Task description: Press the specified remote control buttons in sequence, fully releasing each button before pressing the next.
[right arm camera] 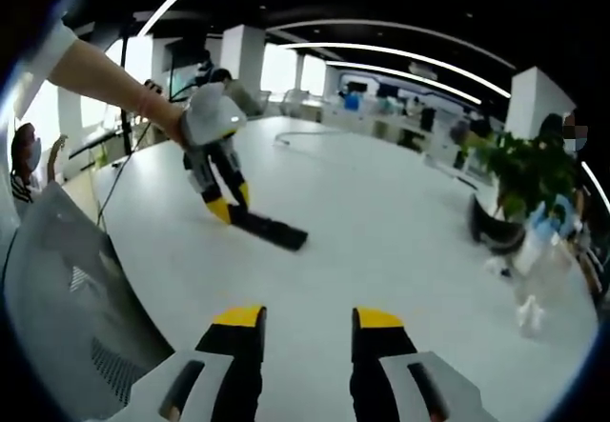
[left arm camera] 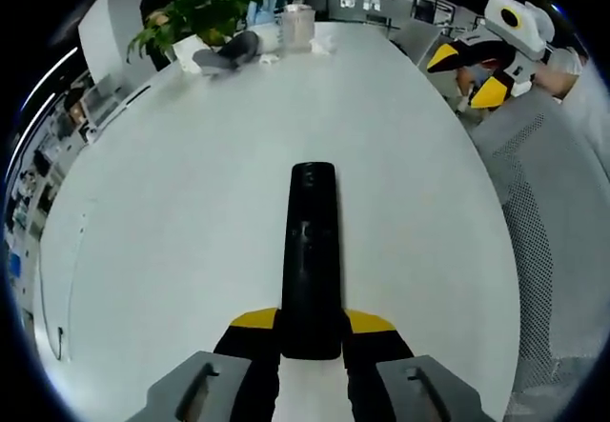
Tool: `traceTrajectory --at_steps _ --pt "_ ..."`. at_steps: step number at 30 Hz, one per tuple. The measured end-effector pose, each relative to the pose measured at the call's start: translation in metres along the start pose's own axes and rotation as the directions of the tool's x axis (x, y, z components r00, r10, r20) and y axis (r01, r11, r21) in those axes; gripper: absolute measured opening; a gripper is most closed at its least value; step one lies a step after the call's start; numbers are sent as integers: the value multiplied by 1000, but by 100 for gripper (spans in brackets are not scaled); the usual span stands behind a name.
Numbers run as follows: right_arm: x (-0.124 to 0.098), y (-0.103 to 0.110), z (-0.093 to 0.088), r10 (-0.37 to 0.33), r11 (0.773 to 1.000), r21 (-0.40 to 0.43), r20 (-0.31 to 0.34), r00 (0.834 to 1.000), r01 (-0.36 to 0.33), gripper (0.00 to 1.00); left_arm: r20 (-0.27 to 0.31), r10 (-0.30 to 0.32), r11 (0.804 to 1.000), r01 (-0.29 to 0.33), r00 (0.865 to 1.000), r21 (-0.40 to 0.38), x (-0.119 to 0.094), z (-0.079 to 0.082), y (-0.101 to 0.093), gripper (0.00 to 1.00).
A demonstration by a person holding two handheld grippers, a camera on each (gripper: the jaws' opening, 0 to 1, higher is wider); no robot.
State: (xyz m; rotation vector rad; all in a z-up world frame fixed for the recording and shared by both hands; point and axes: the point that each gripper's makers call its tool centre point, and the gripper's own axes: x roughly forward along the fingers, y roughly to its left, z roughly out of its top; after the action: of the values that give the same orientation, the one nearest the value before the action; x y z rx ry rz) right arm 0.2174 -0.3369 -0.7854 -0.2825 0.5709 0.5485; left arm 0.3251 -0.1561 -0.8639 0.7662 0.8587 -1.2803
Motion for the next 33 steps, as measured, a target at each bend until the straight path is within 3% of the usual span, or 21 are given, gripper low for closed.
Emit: traceTrajectory --at_steps 33 --pt "0 1 -3 -5 1000 -23 -20 1000 5 31 -21 -1 1000 1 1000 15 -1 0 -5 24"
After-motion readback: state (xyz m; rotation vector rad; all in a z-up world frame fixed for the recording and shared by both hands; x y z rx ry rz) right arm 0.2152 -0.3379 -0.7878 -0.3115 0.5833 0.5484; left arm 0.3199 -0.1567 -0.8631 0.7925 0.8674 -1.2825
